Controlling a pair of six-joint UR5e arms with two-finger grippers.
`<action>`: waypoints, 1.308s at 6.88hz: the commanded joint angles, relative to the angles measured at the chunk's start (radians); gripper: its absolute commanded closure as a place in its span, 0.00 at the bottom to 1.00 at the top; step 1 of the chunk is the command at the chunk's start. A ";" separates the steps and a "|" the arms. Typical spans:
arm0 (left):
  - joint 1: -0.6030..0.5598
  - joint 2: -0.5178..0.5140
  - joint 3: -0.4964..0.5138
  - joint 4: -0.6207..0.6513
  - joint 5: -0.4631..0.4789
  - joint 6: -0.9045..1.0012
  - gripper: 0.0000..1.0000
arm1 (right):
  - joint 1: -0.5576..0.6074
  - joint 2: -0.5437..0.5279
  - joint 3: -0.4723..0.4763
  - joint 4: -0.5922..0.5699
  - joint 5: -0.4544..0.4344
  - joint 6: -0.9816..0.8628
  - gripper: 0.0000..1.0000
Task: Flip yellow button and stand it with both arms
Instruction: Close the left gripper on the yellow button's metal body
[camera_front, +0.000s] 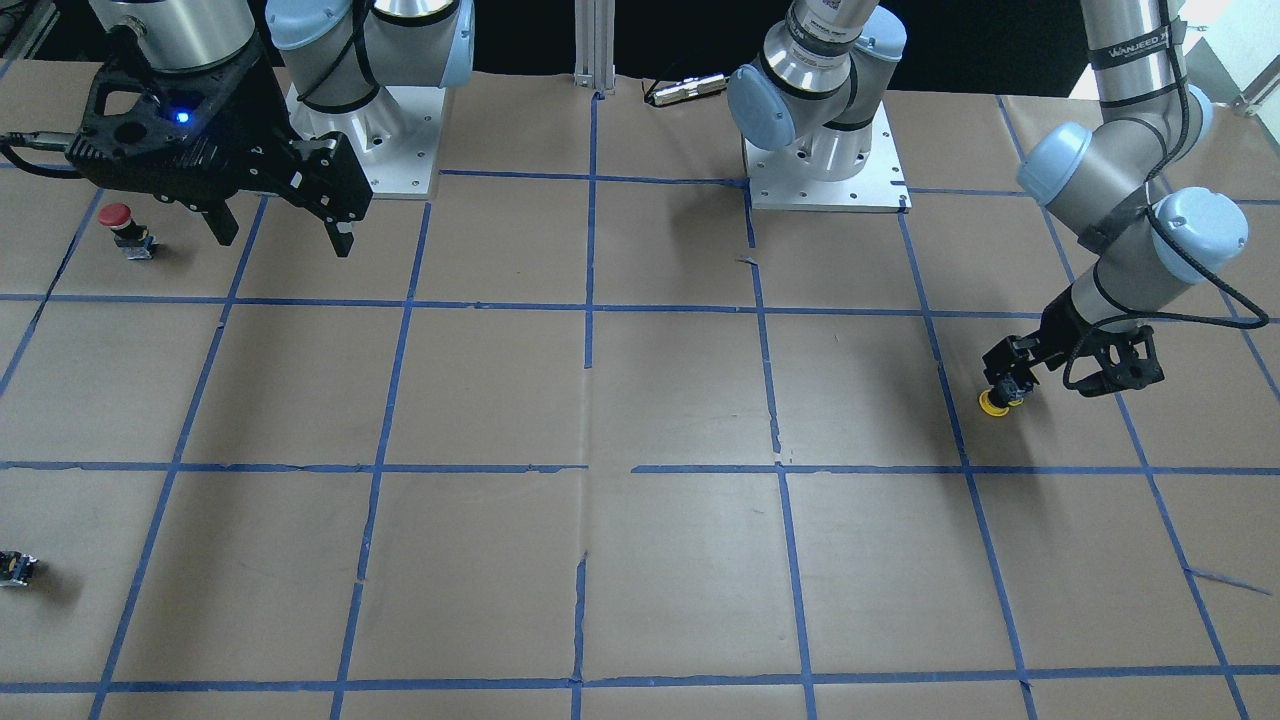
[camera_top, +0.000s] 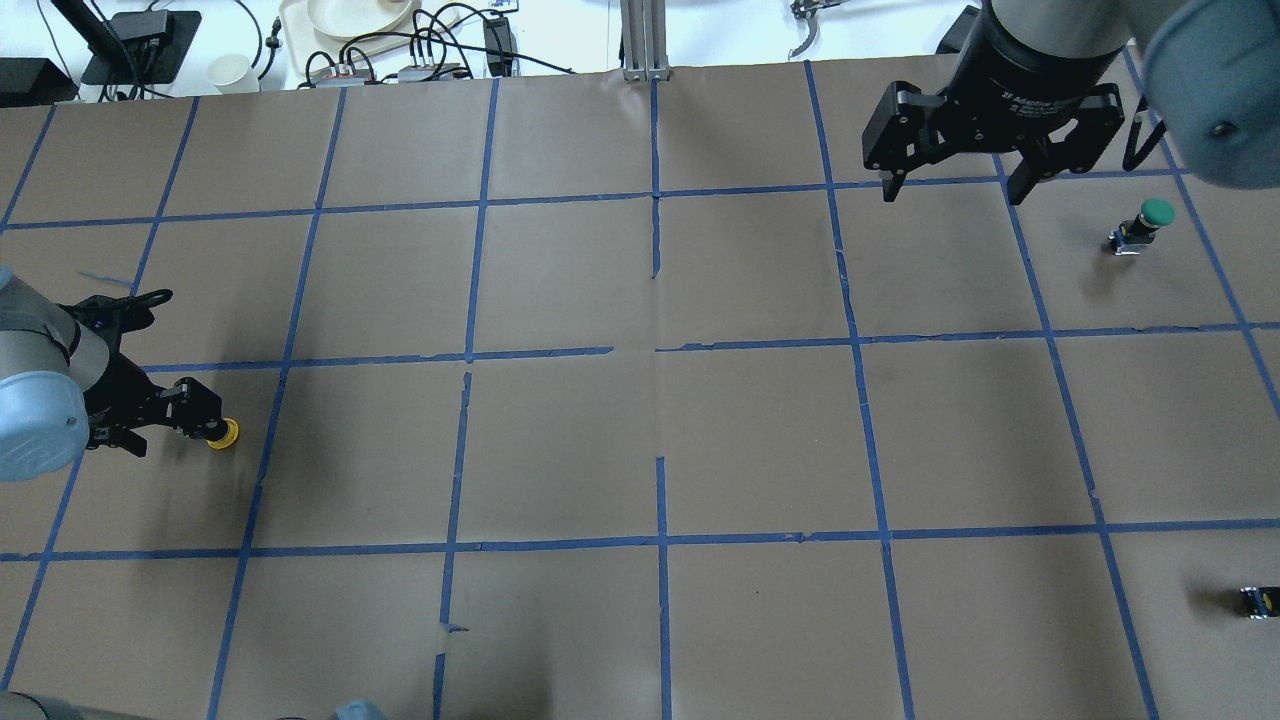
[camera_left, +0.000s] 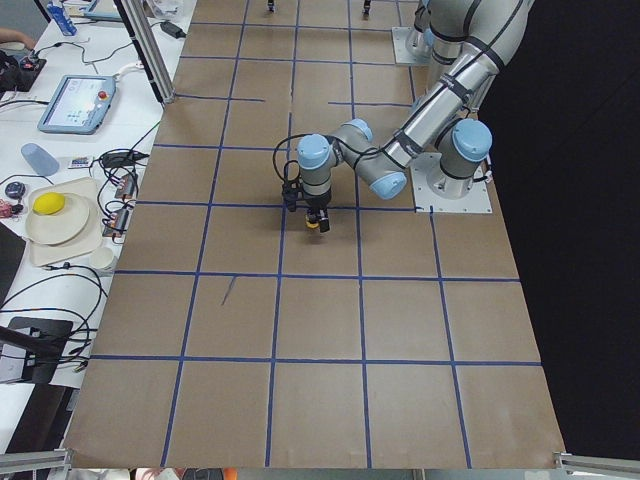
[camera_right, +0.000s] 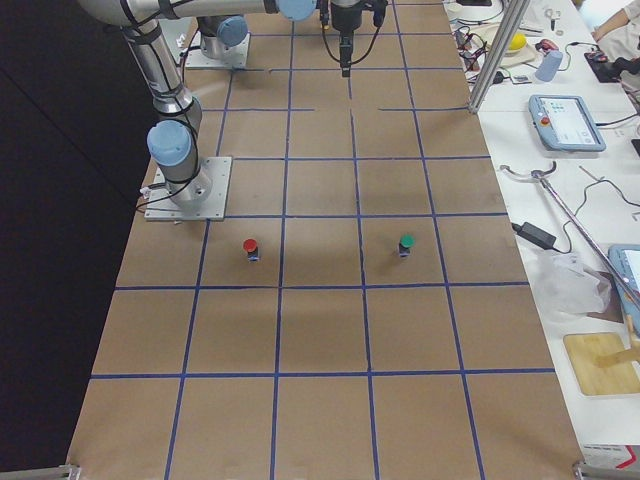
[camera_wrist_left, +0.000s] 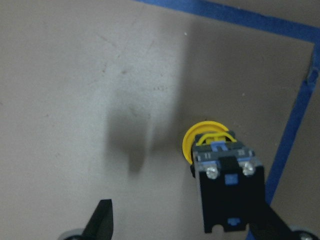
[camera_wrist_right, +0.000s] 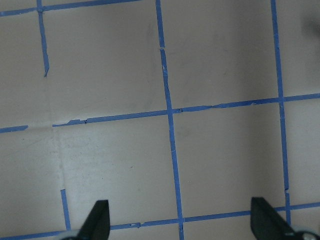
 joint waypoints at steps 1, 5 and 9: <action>-0.008 0.021 0.000 -0.007 -0.019 0.000 0.08 | 0.000 0.000 0.000 -0.001 0.000 0.001 0.00; -0.004 0.025 0.001 -0.023 -0.019 0.009 0.99 | 0.000 0.000 0.000 0.002 0.000 0.001 0.00; -0.045 0.093 0.070 -0.202 -0.033 0.035 1.00 | 0.002 -0.002 0.000 0.008 0.000 0.001 0.00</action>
